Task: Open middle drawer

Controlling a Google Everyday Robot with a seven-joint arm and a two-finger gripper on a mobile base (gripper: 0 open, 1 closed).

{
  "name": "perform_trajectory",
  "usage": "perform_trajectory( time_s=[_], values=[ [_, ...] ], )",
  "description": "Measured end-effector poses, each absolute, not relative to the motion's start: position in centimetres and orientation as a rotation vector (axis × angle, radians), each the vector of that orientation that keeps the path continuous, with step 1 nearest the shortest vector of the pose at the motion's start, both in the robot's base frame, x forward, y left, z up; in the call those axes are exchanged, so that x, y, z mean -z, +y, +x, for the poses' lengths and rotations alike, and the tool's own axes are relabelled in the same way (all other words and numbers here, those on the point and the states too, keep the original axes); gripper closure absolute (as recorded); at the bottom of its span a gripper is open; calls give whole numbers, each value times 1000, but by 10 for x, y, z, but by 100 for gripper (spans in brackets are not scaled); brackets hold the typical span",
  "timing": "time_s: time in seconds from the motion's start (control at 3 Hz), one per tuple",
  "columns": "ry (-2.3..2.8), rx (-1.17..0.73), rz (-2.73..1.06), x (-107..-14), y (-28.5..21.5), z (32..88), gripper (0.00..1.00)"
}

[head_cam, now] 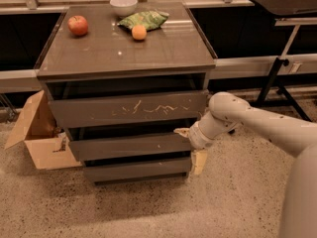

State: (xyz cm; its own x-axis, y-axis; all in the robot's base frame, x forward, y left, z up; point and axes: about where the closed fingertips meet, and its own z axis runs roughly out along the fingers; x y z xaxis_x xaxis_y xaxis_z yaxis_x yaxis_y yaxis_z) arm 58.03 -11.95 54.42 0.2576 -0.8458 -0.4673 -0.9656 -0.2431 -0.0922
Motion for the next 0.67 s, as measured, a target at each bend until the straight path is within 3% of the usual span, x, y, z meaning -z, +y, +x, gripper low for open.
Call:
perform_trajectory(
  time_s=[0.33, 0.67],
  values=[
    [1607, -477, -2161, -507, -112, 627, 0],
    [1599, -486, -2155, -504, -110, 629, 0]
  ],
)
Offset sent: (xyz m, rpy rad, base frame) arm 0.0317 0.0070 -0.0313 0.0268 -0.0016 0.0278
